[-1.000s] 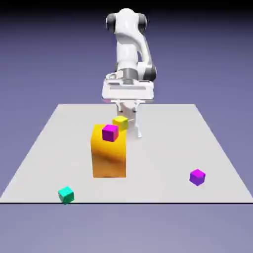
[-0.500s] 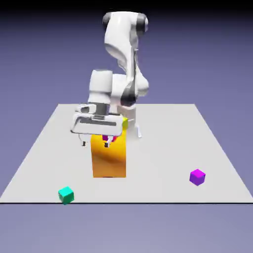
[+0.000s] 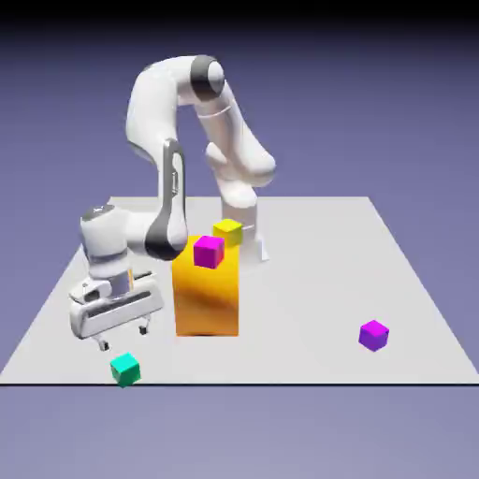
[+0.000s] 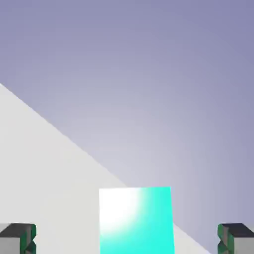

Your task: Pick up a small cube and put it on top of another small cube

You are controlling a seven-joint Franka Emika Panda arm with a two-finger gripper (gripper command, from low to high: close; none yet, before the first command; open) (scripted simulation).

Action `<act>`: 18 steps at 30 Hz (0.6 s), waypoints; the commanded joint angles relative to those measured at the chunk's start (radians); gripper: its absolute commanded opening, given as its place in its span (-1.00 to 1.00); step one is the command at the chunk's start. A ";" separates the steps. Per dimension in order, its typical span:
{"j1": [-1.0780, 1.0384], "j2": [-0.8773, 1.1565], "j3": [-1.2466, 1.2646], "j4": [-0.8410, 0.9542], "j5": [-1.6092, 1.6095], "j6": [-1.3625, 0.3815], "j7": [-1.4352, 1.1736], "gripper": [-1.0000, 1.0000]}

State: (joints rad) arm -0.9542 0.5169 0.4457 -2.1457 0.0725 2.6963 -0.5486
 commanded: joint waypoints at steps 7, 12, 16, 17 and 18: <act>0.079 0.170 -0.066 0.059 -0.042 0.115 0.020 -1.00; 0.010 -0.011 -0.007 -0.004 -0.001 -0.009 -0.010 -1.00; 0.142 -0.156 -0.098 -0.057 -0.018 -0.125 -0.142 -1.00; 0.175 -0.192 -0.120 -0.071 -0.023 -0.154 -0.175 -1.00; 0.208 -0.228 -0.143 -0.084 -0.027 -0.183 -0.208 -1.00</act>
State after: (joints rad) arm -0.7461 0.2885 0.3028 -2.2297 0.0457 2.5121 -0.7568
